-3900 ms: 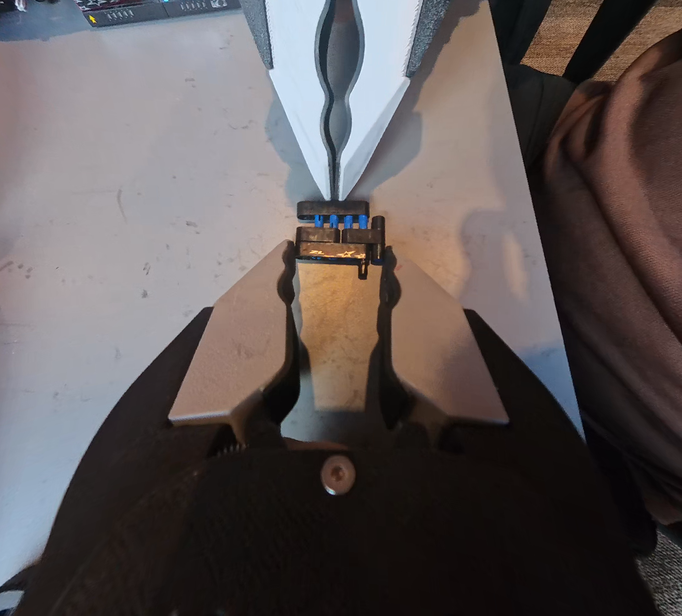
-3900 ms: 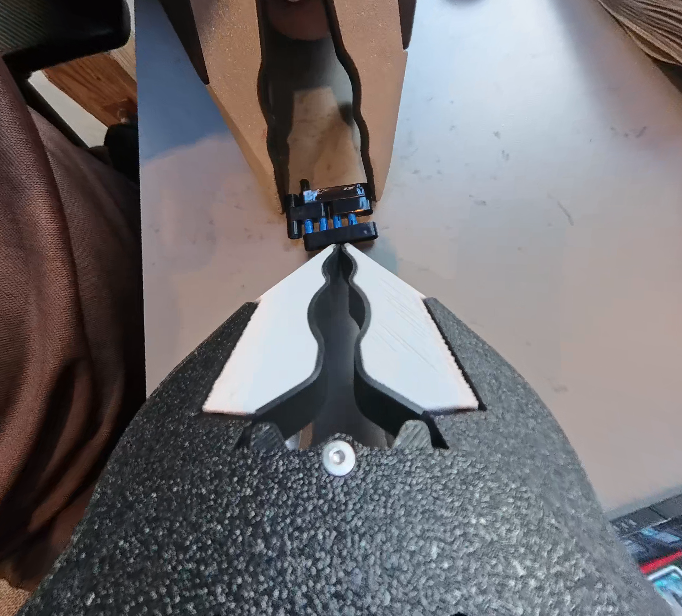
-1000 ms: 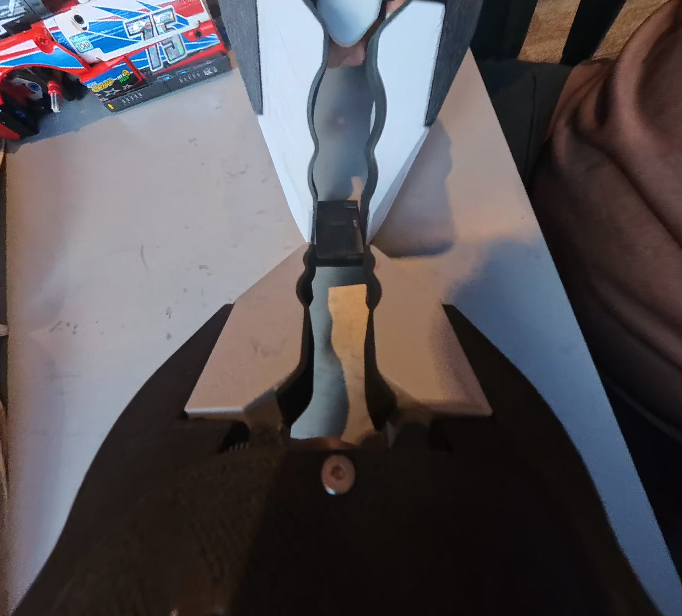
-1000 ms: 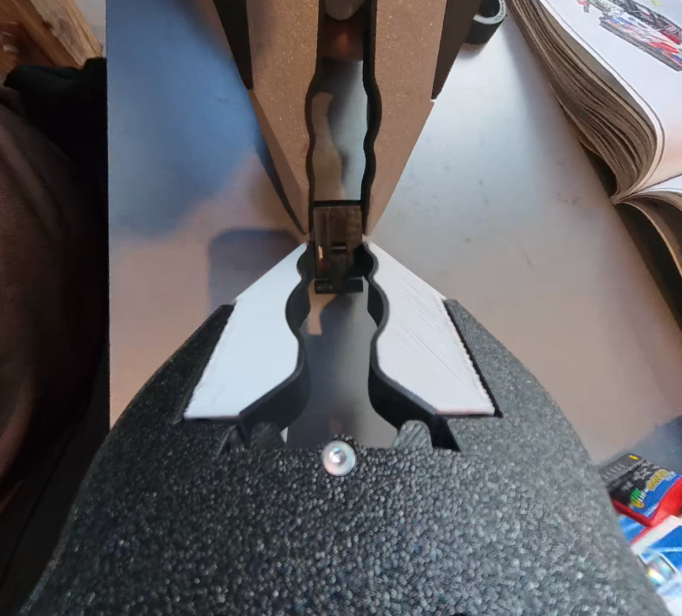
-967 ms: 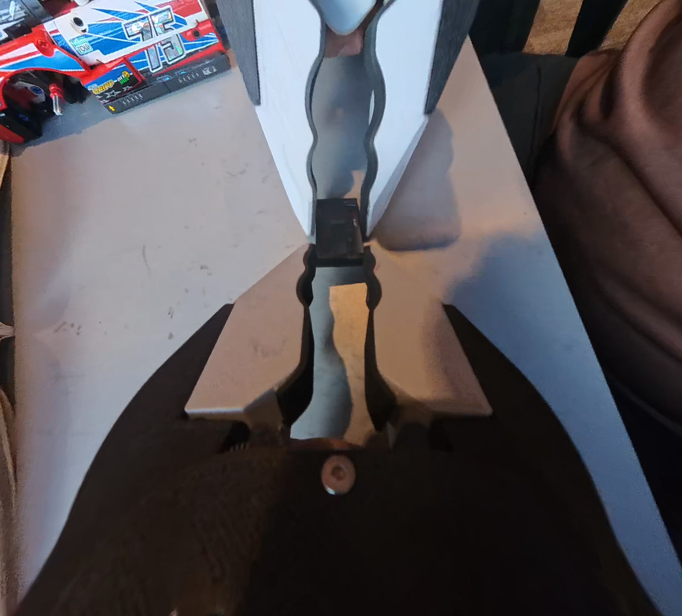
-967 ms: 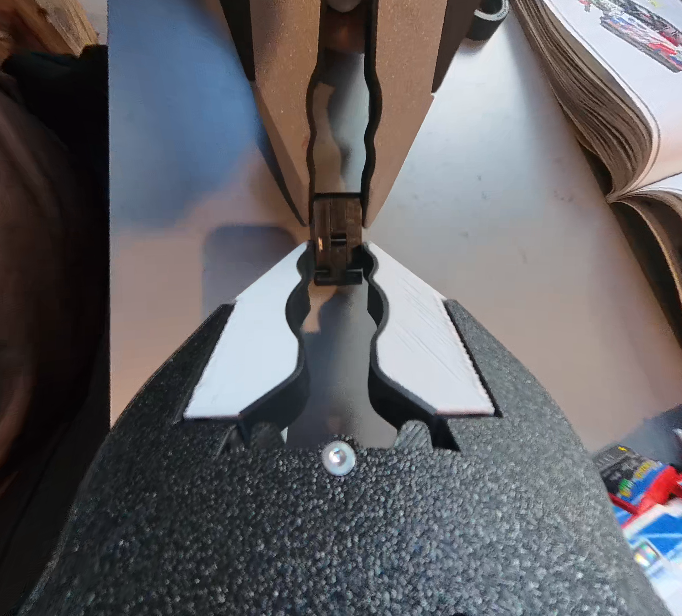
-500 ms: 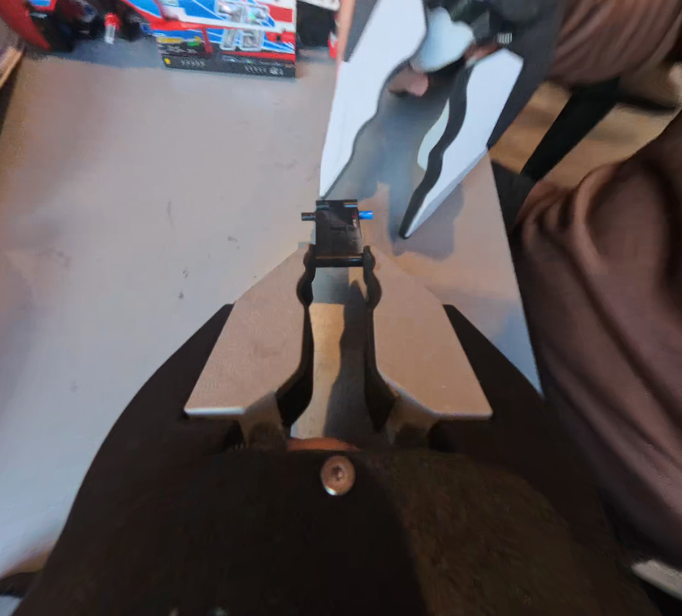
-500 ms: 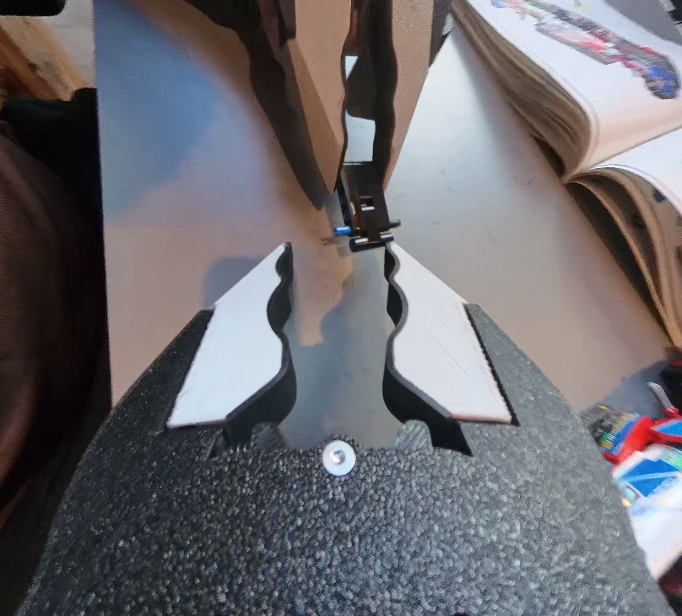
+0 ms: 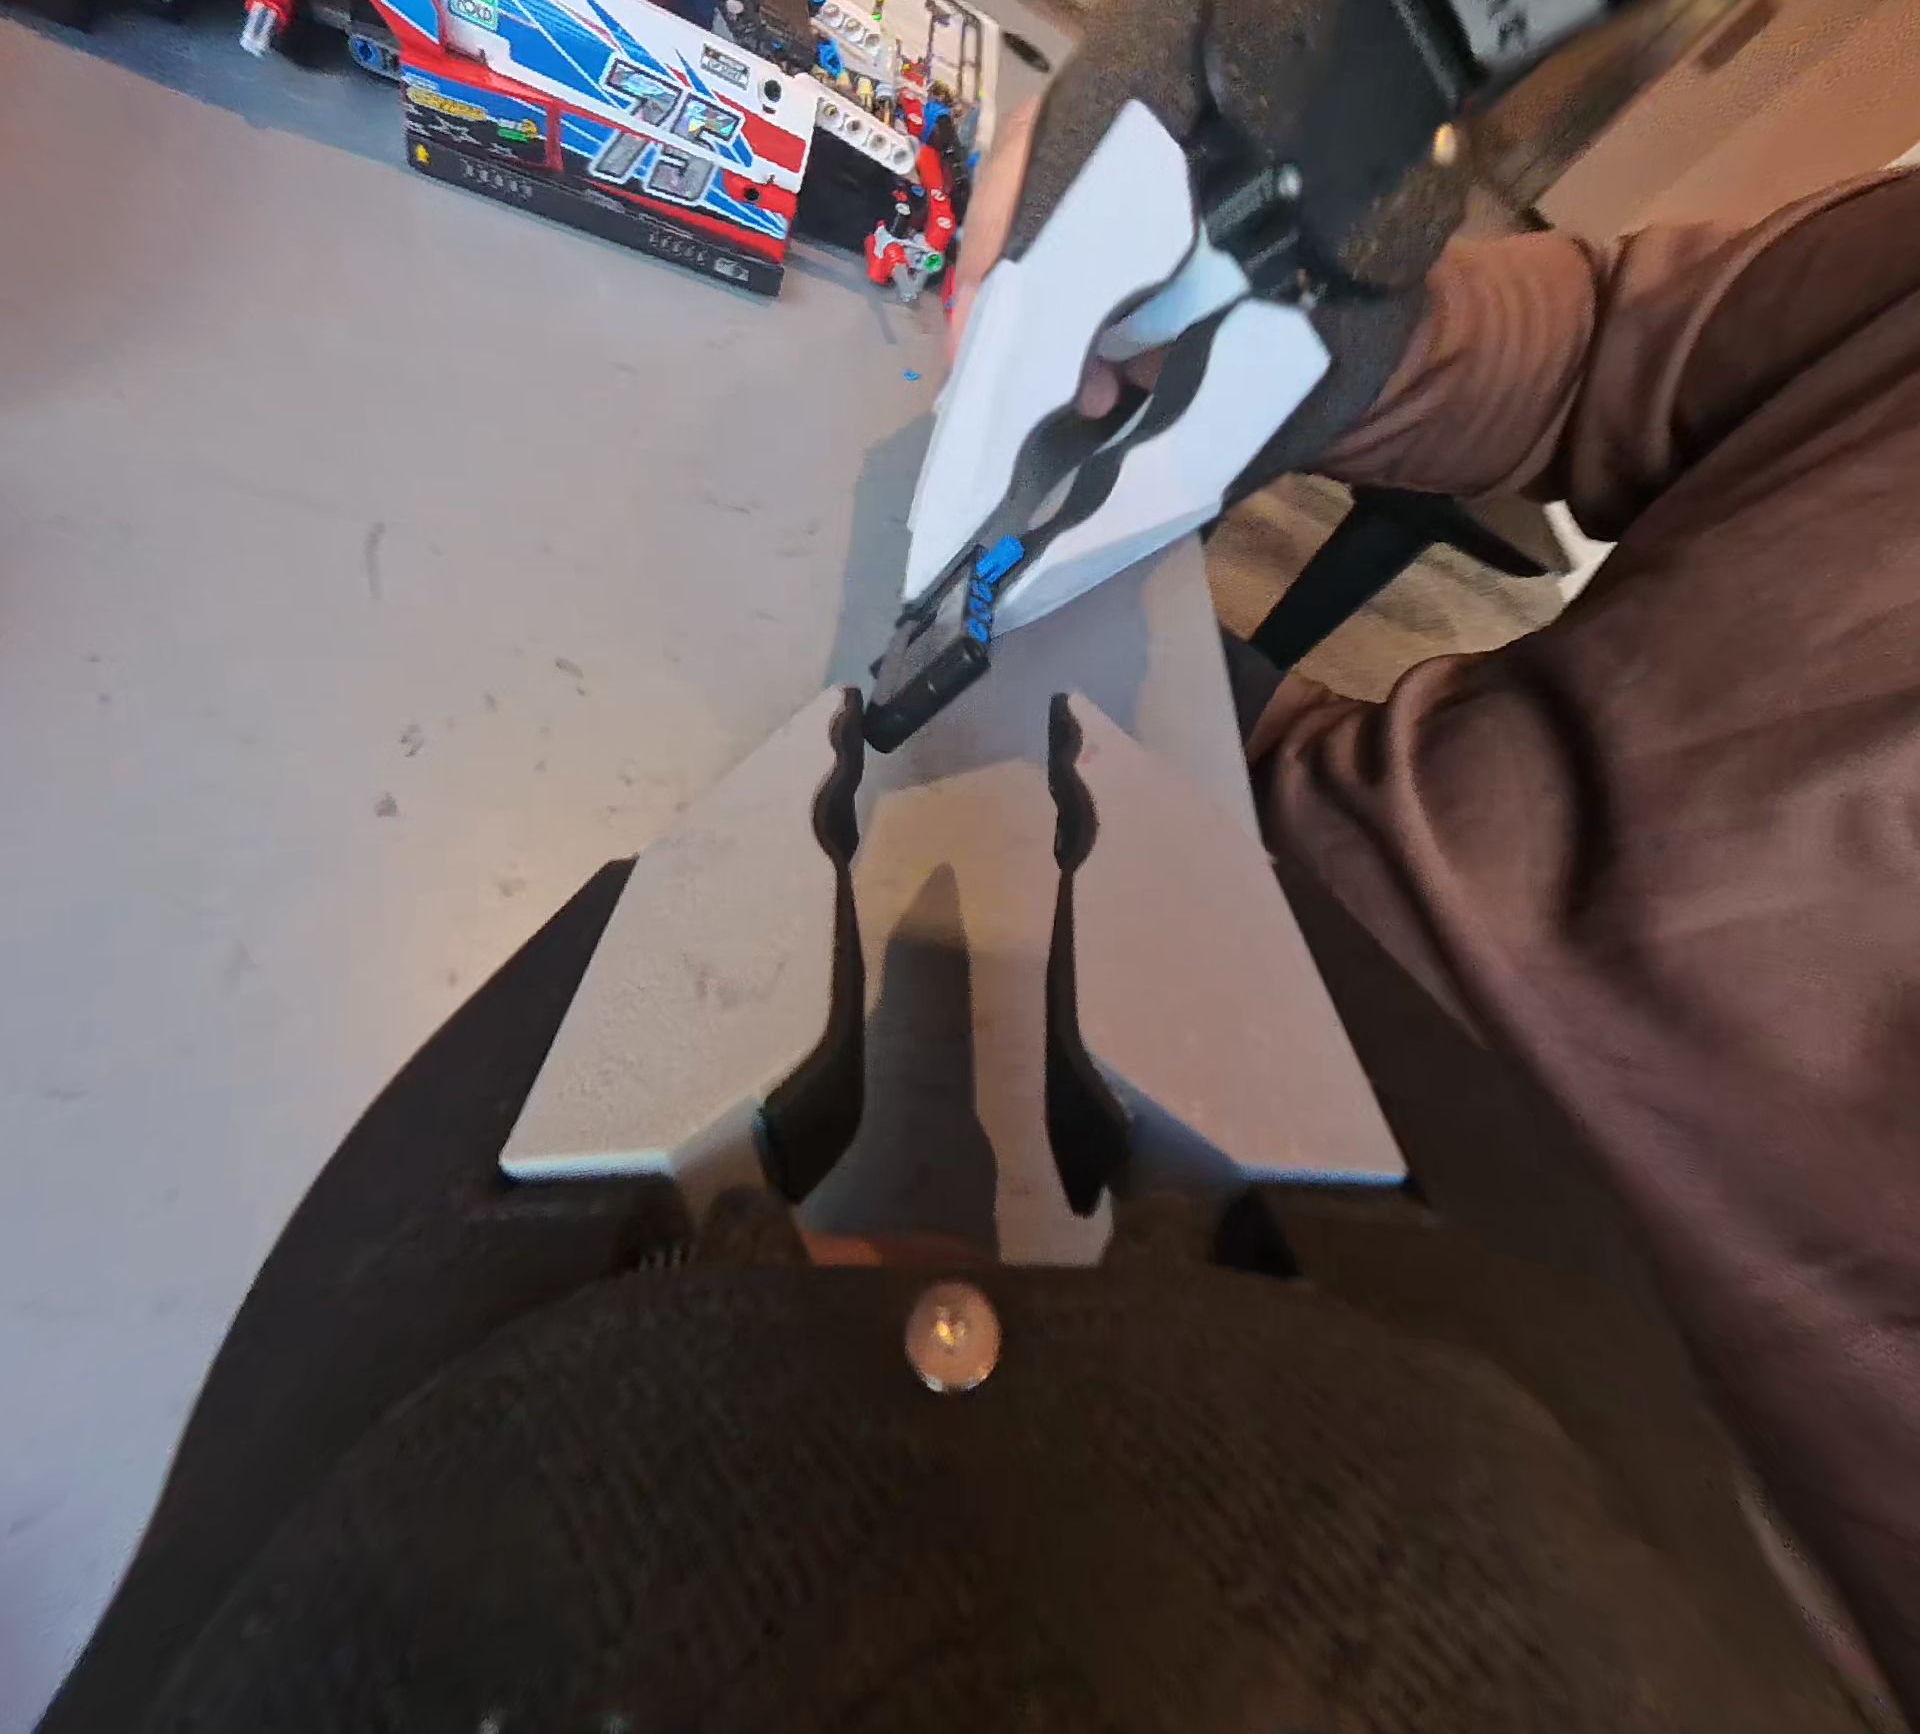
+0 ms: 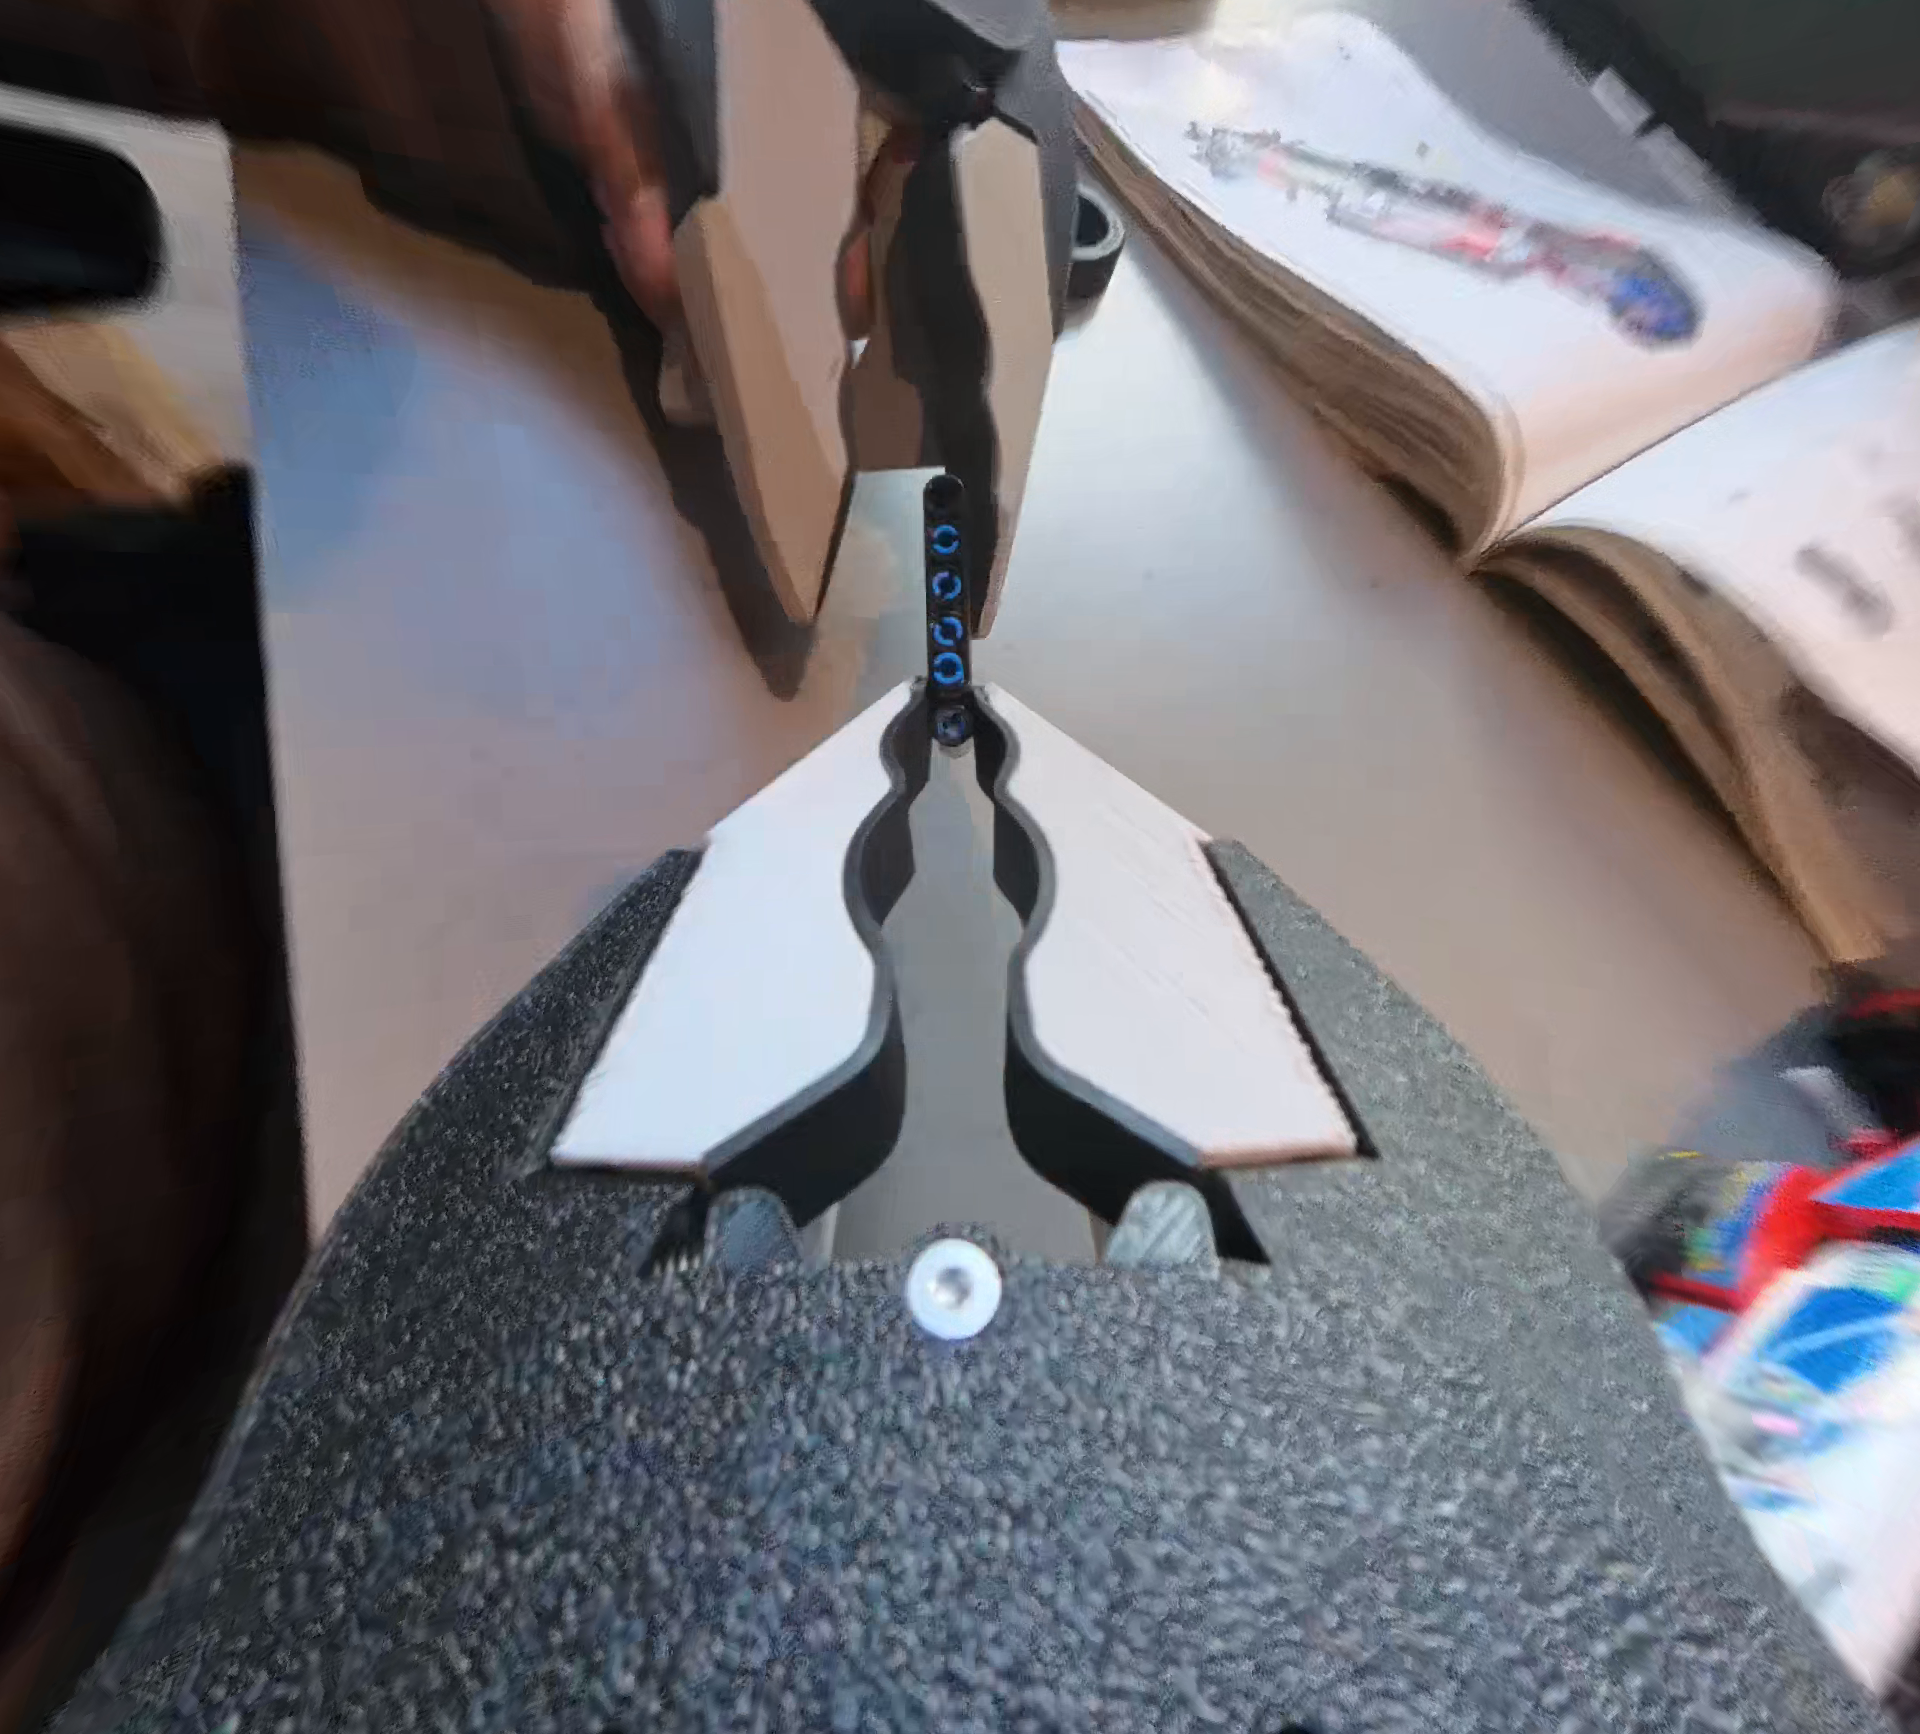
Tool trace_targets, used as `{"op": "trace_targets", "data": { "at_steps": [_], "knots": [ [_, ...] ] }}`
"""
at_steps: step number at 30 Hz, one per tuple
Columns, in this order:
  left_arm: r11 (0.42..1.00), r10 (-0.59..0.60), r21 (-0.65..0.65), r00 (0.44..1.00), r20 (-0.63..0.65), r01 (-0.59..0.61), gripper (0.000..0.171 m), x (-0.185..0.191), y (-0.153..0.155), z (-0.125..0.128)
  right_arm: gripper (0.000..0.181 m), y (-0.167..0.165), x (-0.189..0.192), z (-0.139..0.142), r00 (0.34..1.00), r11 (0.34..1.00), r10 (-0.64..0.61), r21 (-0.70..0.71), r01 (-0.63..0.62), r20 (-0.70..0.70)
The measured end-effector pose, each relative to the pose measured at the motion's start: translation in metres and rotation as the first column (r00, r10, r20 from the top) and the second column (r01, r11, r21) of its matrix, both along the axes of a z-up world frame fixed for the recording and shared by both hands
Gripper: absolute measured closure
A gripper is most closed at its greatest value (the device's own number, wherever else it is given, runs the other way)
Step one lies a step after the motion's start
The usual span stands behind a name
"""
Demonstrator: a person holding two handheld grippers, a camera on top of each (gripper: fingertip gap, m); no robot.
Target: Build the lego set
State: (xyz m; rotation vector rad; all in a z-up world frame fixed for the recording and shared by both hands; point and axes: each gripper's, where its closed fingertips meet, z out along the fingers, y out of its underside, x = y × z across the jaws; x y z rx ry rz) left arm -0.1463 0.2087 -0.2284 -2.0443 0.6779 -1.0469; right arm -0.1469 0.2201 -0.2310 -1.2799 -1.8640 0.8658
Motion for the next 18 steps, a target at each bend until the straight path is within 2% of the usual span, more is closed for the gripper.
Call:
{"op": "trace_targets", "data": {
  "at_steps": [2,4,6,11,14,18],
  "knots": [
    [0.998,0.02,0.056,0.996,-0.088,-0.015,0.138,-0.002,0.004,-0.005,0.174,-0.004,0.003,-0.006,0.996,0.972,0.007,-0.235,0.014,0.088],
    [0.992,0.053,0.121,0.984,-0.17,-0.033,0.133,-0.007,0.008,-0.008,0.174,-0.008,0.006,-0.012,0.986,0.894,0.021,-0.445,0.055,0.163],
    [0.987,0.067,0.155,0.973,-0.222,-0.033,0.132,-0.009,0.01,-0.011,0.174,-0.004,0.007,-0.016,0.979,0.841,-0.01,-0.529,0.118,0.202],
    [0.972,0.128,0.228,0.945,-0.302,-0.059,0.126,-0.024,0.016,-0.011,0.163,0.012,0.015,-0.022,0.957,0.903,-0.118,-0.371,0.215,0.266],
    [0.959,0.178,0.262,0.951,-0.252,-0.11,0.126,-0.033,0.021,0.004,0.163,0.022,0.019,-0.024,0.945,0.934,-0.184,-0.252,0.254,0.27],
    [0.9,0.289,0.387,0.94,-0.184,-0.201,0.127,-0.057,0.03,0.036,0.159,0.021,0.026,-0.02,0.942,0.946,-0.188,-0.207,0.25,0.278]
  ]
}}
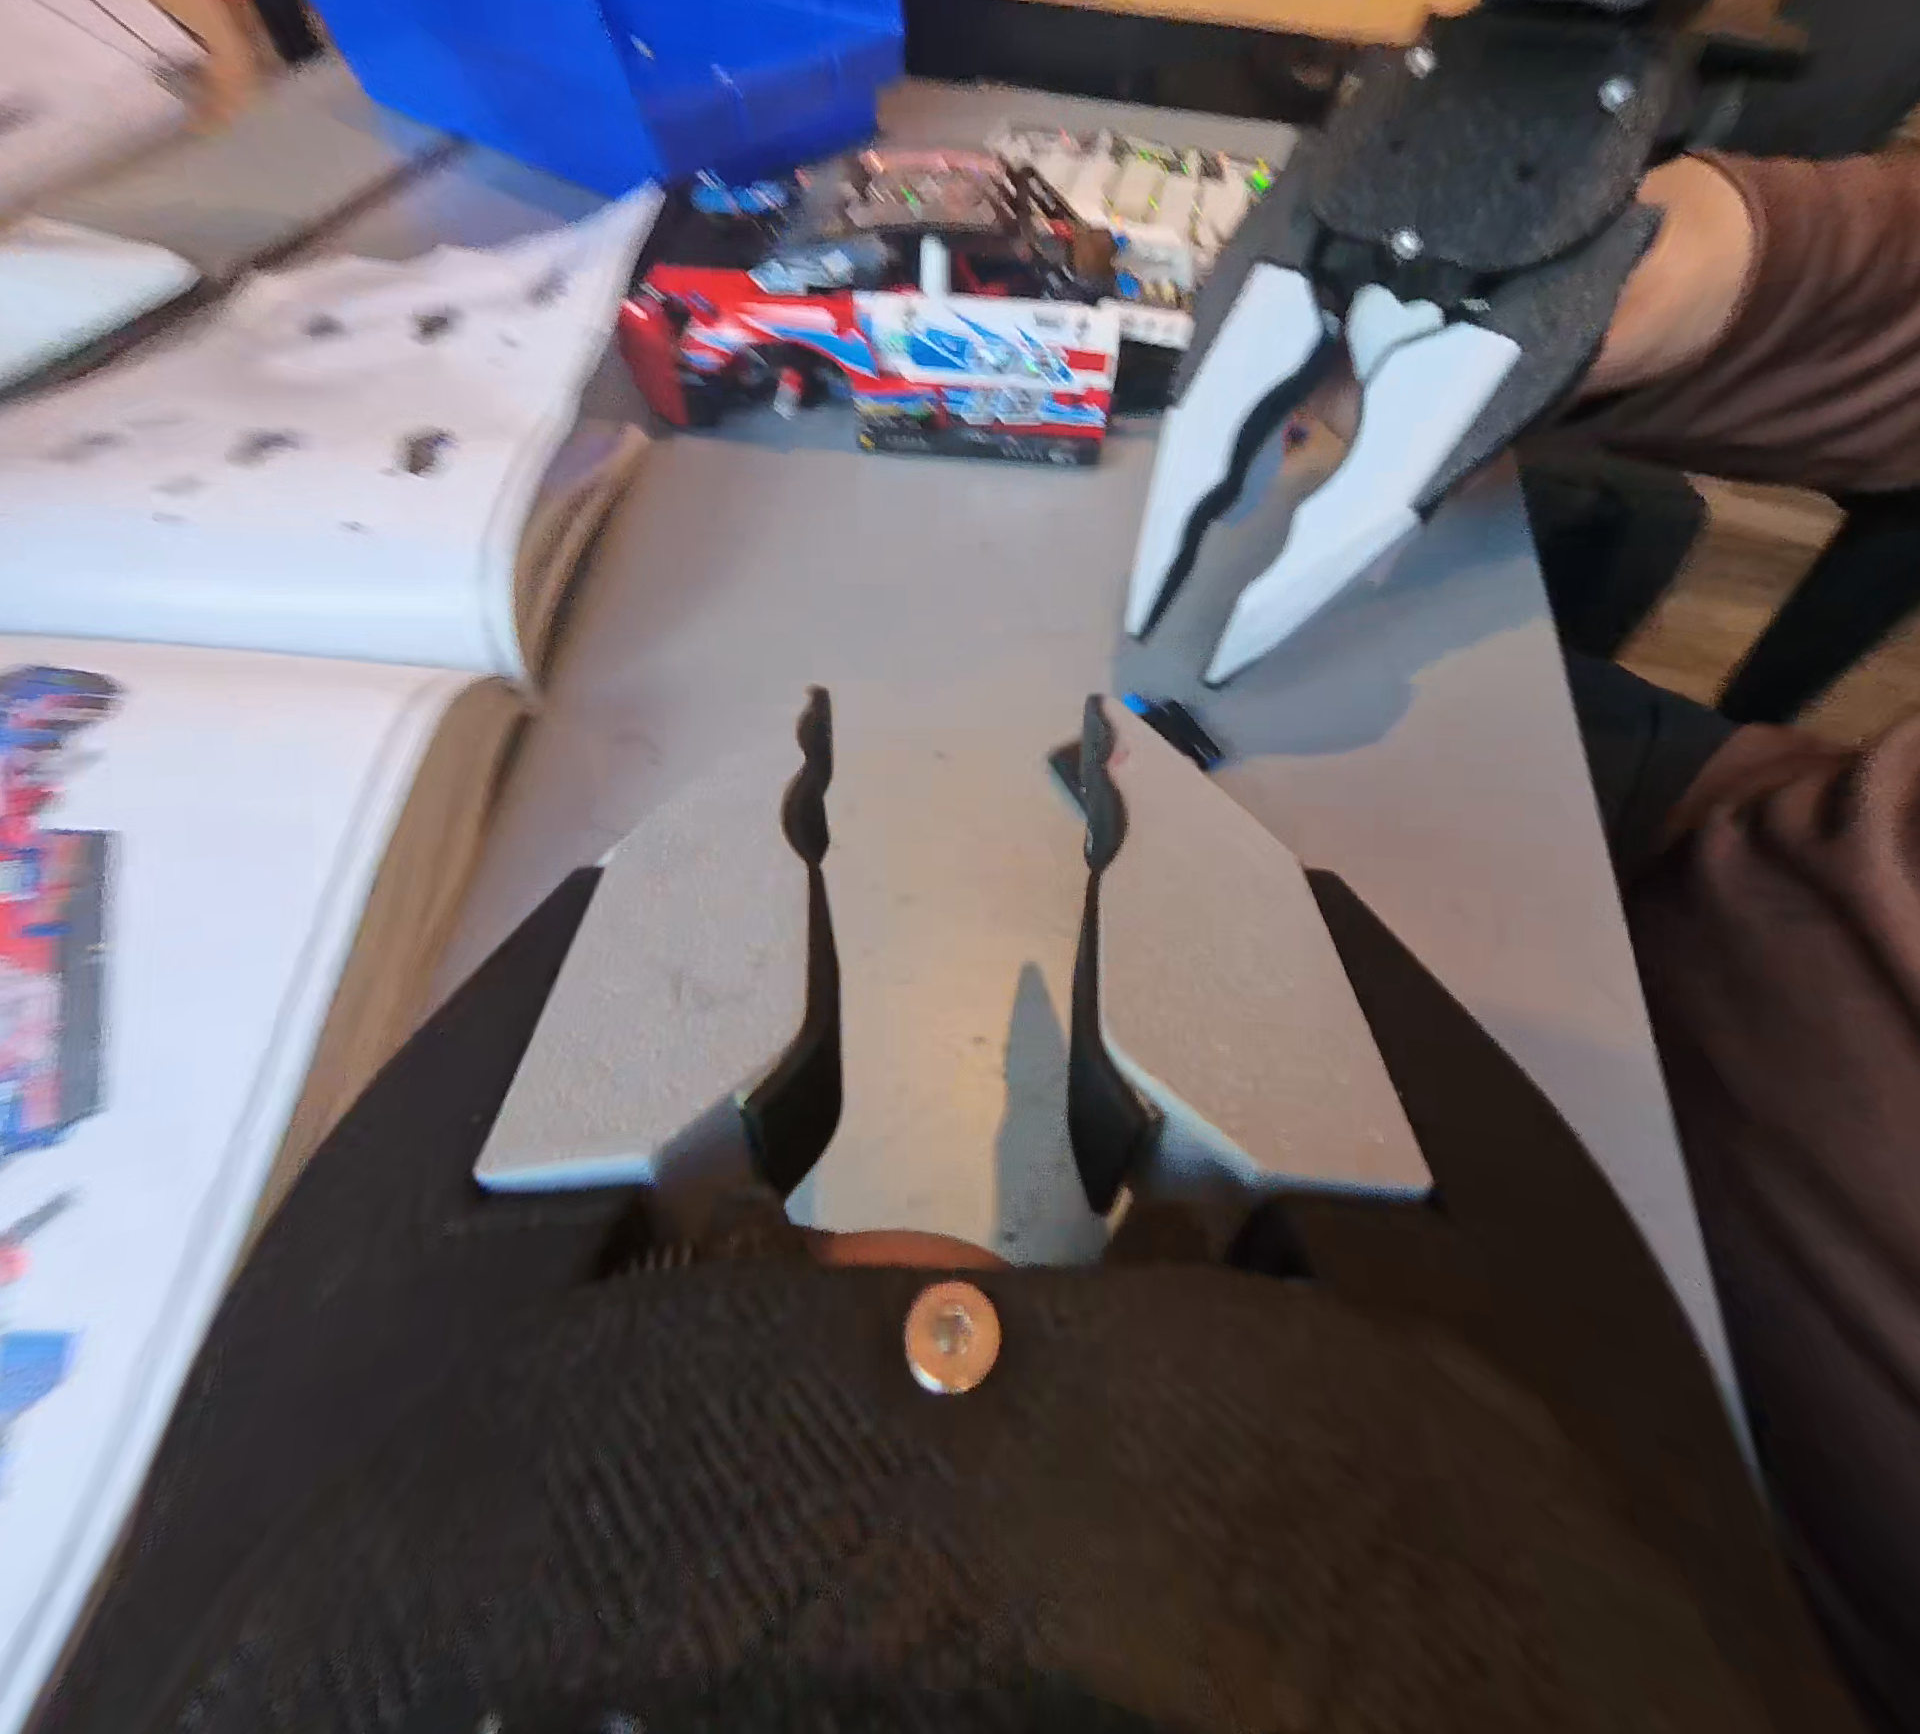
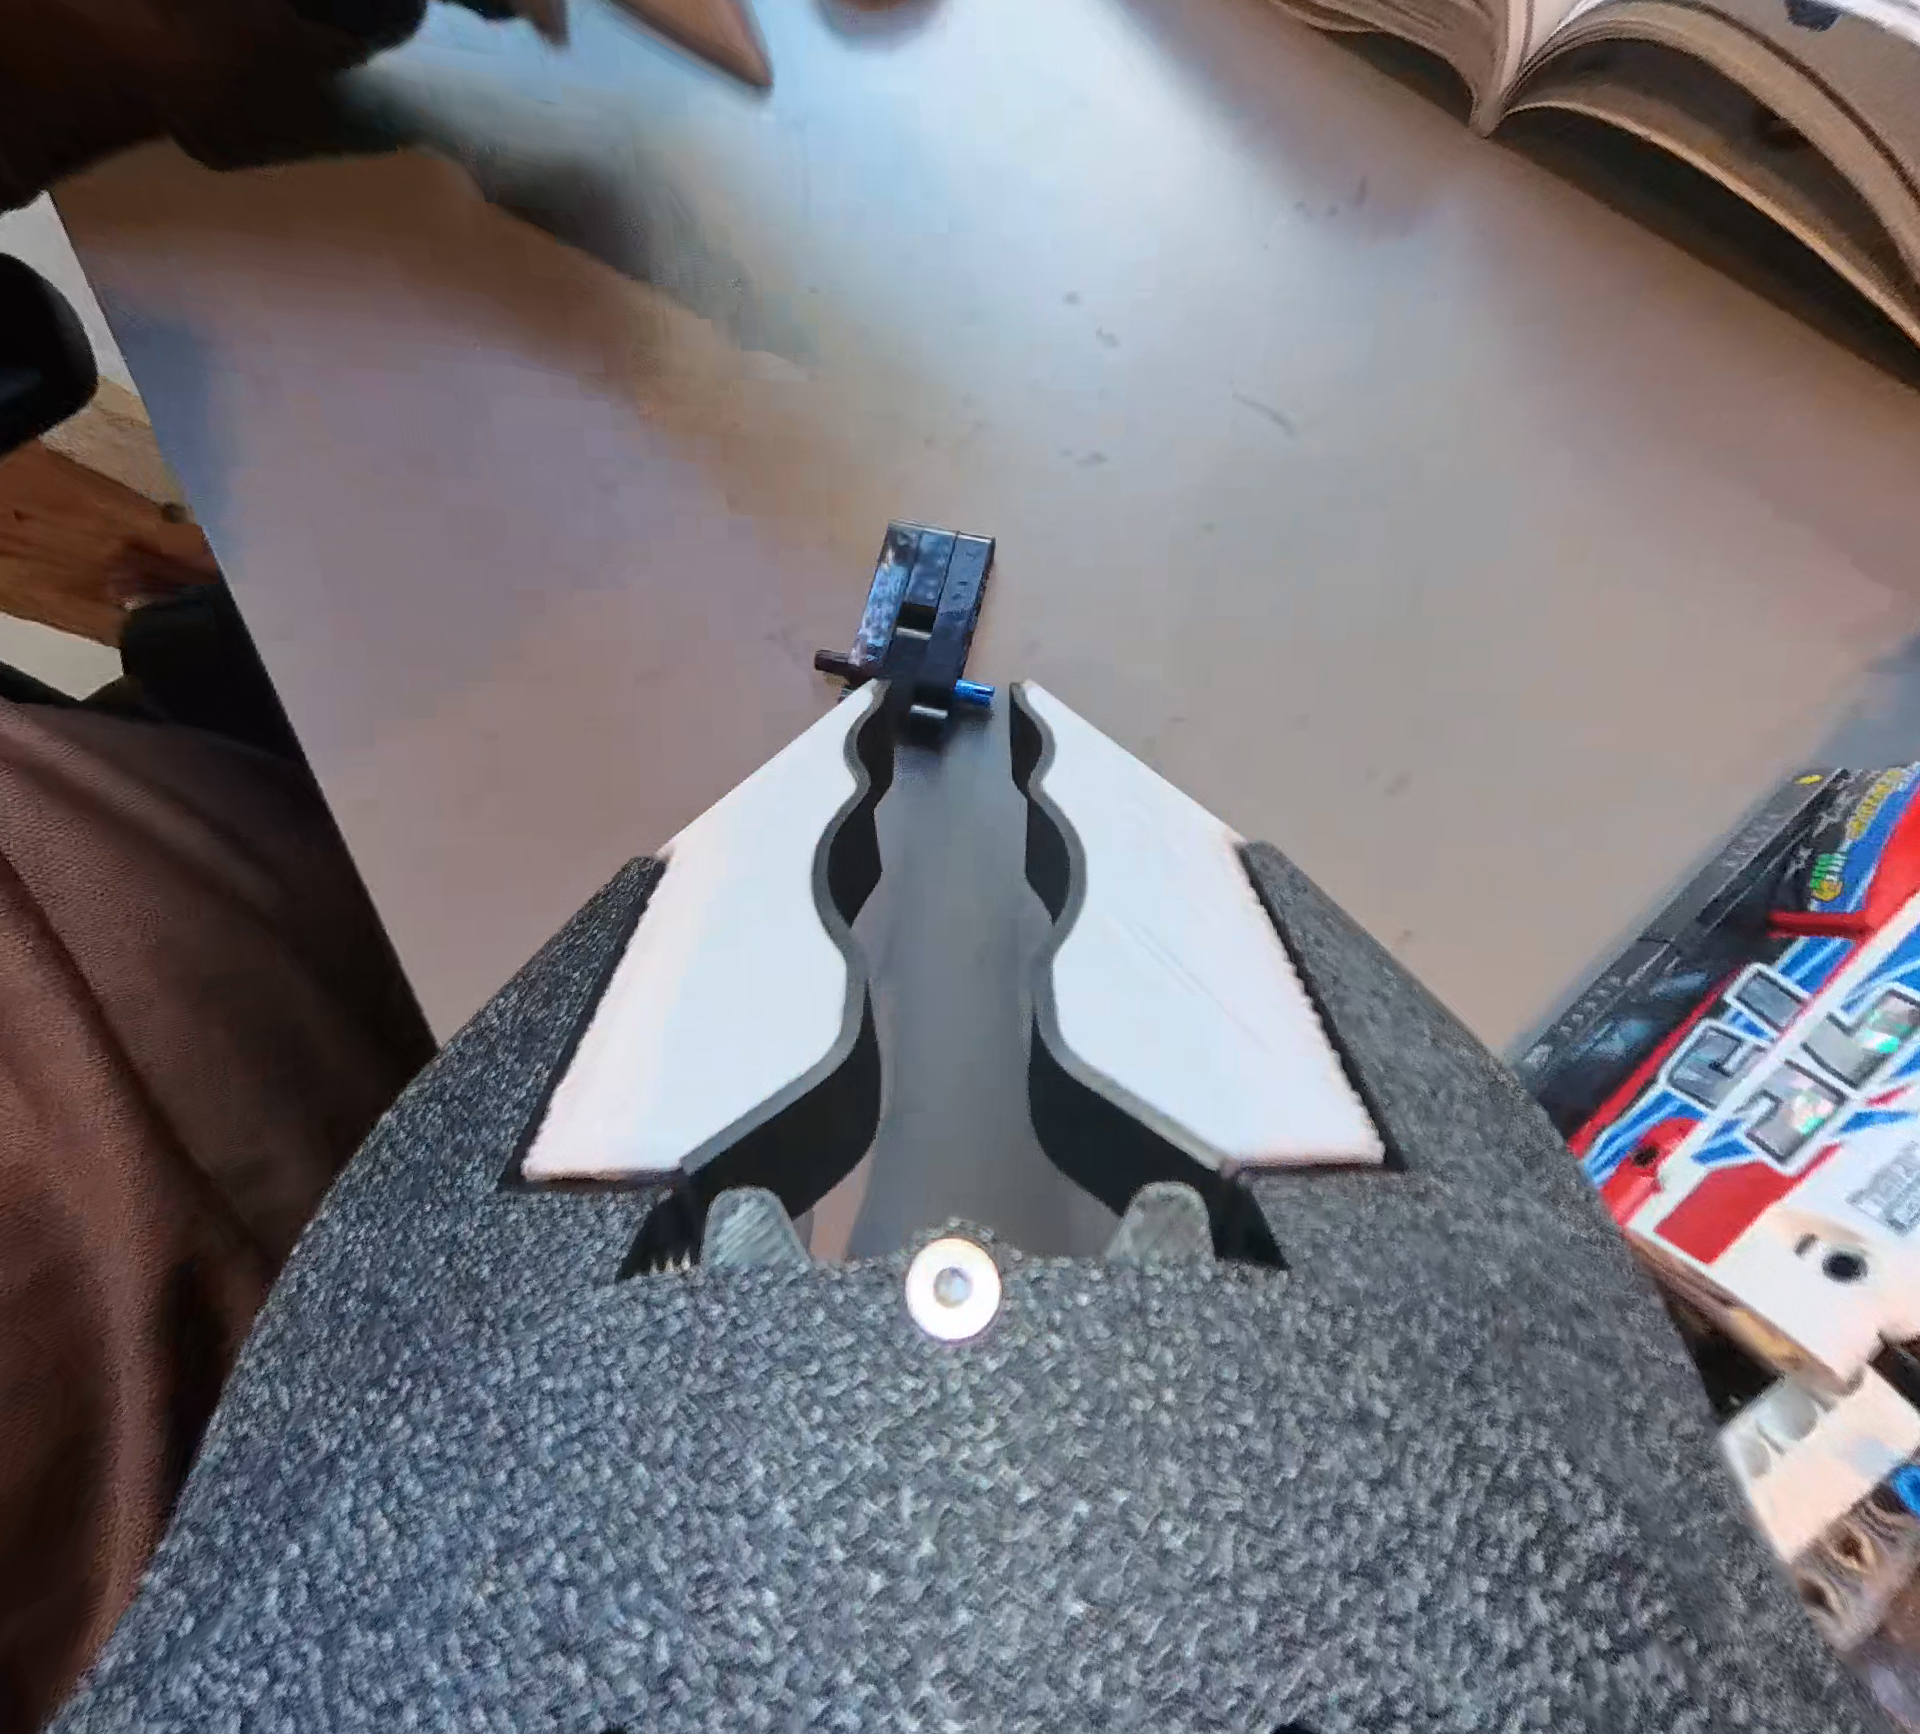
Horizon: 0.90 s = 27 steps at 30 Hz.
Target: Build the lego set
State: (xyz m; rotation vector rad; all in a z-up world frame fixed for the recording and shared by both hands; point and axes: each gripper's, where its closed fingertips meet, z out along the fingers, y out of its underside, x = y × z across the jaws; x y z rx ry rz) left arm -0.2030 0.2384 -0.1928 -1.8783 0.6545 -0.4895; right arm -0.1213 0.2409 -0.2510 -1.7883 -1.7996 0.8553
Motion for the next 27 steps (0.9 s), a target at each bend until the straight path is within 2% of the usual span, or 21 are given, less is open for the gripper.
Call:
{"op": "trace_targets", "data": {
  "at_steps": [4,7,9,11,14,16,18,22,25,27],
  "knots": [
    [0.984,0.121,0.117,0.984,0.127,-0.136,0.123,-0.042,-0.004,0.045,0.157,-0.002,0.01,0.023,0.999,0.999,-0.005,0.05,0.008,-0.054],
    [0.973,0.185,0.097,0.962,0.199,-0.207,0.114,-0.072,-0.018,0.066,0.158,-0.002,0.023,0.042,0.99,0.997,-0.016,0.078,0.027,-0.139],
    [0.959,0.259,0.064,0.947,0.19,-0.275,0.113,-0.09,-0.025,0.067,0.158,0.002,0.034,0.049,0.982,0.993,-0.029,0.107,0.049,-0.187],
    [0.935,0.349,0.008,0.925,0.148,-0.354,0.113,-0.104,-0.029,0.058,0.158,0.007,0.044,0.054,0.971,0.989,-0.051,0.121,0.081,-0.233],
    [0.908,0.417,-0.078,0.904,0.092,-0.411,0.104,-0.102,-0.023,0.042,0.159,0.015,0.058,0.063,0.951,0.984,-0.08,0.129,0.123,-0.298],
    [0.895,0.442,-0.088,0.896,0.049,-0.437,0.096,-0.093,-0.004,0.041,0.159,0.02,0.066,0.068,0.94,0.979,-0.088,0.143,0.142,-0.329],
    [0.905,0.421,-0.067,0.907,-0.003,-0.42,0.087,-0.074,0.029,0.047,0.16,0.017,0.071,0.066,0.938,0.983,-0.075,0.134,0.127,-0.338],
    [0.928,0.35,-0.074,0.924,-0.158,-0.364,0.075,-0.028,0.124,0.044,0.16,0.008,0.078,0.052,0.947,0.987,-0.04,0.136,0.087,-0.319],
    [0.946,0.29,-0.029,0.88,-0.377,-0.324,0.085,-0.001,0.184,0.018,0.16,0.0,0.083,0.048,0.94,0.993,-0.036,0.096,0.073,-0.339],
    [0.956,0.238,-0.025,0.82,-0.52,-0.293,0.084,0.013,0.205,-0.009,0.16,-0.007,0.087,0.046,0.937,0.997,-0.031,0.056,0.054,-0.347]
  ]
}}
